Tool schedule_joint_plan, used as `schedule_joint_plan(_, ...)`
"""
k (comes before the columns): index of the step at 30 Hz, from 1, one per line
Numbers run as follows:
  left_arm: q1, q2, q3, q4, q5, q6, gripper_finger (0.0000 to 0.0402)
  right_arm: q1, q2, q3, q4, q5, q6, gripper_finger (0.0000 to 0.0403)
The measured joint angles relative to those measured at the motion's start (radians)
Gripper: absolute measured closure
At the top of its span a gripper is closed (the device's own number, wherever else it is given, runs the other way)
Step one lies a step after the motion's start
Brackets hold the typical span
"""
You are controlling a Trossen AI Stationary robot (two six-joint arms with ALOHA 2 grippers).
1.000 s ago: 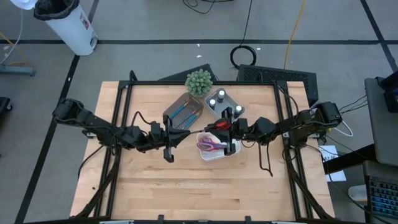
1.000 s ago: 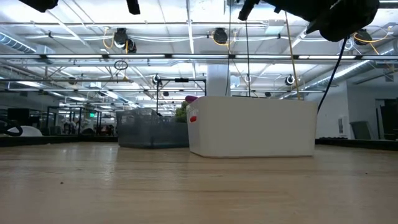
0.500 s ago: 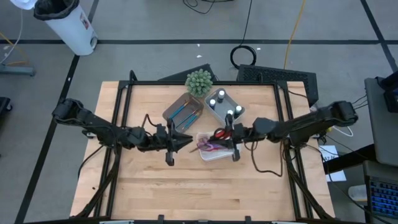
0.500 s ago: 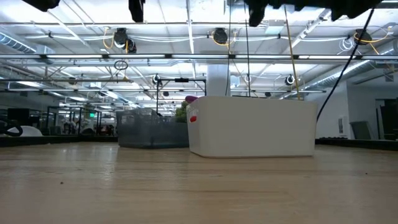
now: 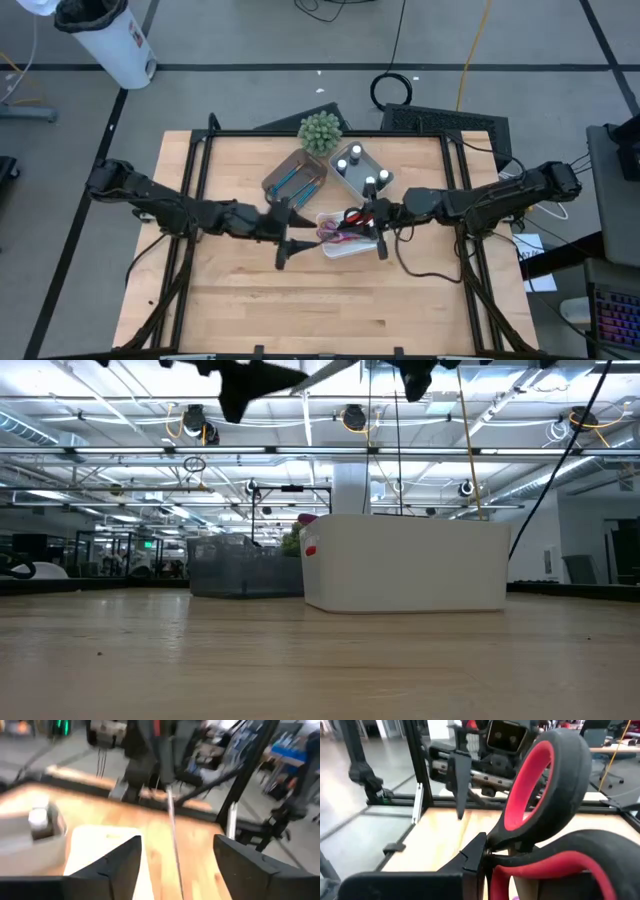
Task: Pick & Place Paint Supplies
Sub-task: Put the black scissors into the white bin
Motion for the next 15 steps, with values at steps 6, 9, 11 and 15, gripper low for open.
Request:
schedule_joint_plan(6,0.015,0.112,0.094,-0.096,0.076,-0.014,0.0115,-0.002,0.085,0.065,-0.034,0.000,-0.050,0.0342)
schedule_joint_plan(9,0.017,0.172,0.128,-0.113,0.146,0.003,0.0113,-0.002,0.121,0.080,-0.028,0.001,-0.063,0.0342)
schedule_joint_plan(11,0.027,0.199,0.154,-0.127,0.161,0.003,0.0118,-0.002,0.124,0.082,-0.034,0.001,-0.072,0.0342)
schedule_joint_plan(15,0.050,0.218,0.203,-0.198,0.156,-0.003,0.0153,-0.002,0.125,0.086,-0.034,0.001,-0.074,0.0342)
